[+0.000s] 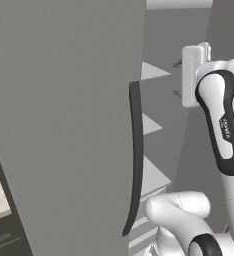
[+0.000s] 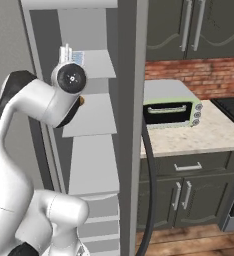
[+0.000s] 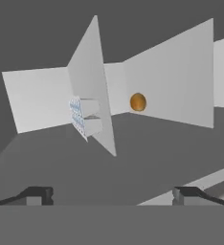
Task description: Open the freezer door, pick up the ice cube tray from the freezer, and place it on the dining counter.
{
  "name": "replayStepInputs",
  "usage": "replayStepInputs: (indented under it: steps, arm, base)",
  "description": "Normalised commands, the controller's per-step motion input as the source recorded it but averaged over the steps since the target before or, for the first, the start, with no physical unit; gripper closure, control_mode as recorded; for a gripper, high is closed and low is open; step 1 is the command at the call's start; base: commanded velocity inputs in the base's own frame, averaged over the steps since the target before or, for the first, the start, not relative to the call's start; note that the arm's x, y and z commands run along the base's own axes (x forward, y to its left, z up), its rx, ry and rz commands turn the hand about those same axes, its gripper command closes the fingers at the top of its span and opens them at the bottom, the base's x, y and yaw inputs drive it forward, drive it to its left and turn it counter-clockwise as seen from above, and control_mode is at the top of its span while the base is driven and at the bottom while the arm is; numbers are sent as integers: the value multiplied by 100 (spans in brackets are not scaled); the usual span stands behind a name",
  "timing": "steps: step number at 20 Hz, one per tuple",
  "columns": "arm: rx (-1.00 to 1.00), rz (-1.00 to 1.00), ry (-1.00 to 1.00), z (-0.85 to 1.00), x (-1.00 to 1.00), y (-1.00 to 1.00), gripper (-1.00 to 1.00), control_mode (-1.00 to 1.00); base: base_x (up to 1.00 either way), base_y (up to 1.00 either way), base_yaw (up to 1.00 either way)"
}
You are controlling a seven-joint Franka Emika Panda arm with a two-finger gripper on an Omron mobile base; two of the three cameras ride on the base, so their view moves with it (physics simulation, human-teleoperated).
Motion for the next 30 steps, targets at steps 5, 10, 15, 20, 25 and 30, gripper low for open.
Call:
replayStepInputs:
  steps: [5,10,15,20,25,30]
  arm:
    - [0,8,0,5,19,8,-100,-100]
    - [0,0,0,13,15,6,-100,-100]
    - [0,0,0,6,20,1,-100,-100]
    - [-3,0,-1,0,23,0,-100,-100]
    - [-5,3,-2,0,31,0,-100,-100]
    - [-6,2,-7,0,18,0,-100,-100]
  base:
    - [0,0,0]
    - [0,0,0]
    - [0,0,0]
    - [0,0,0]
    - [0,0,0]
    - [0,0,0]
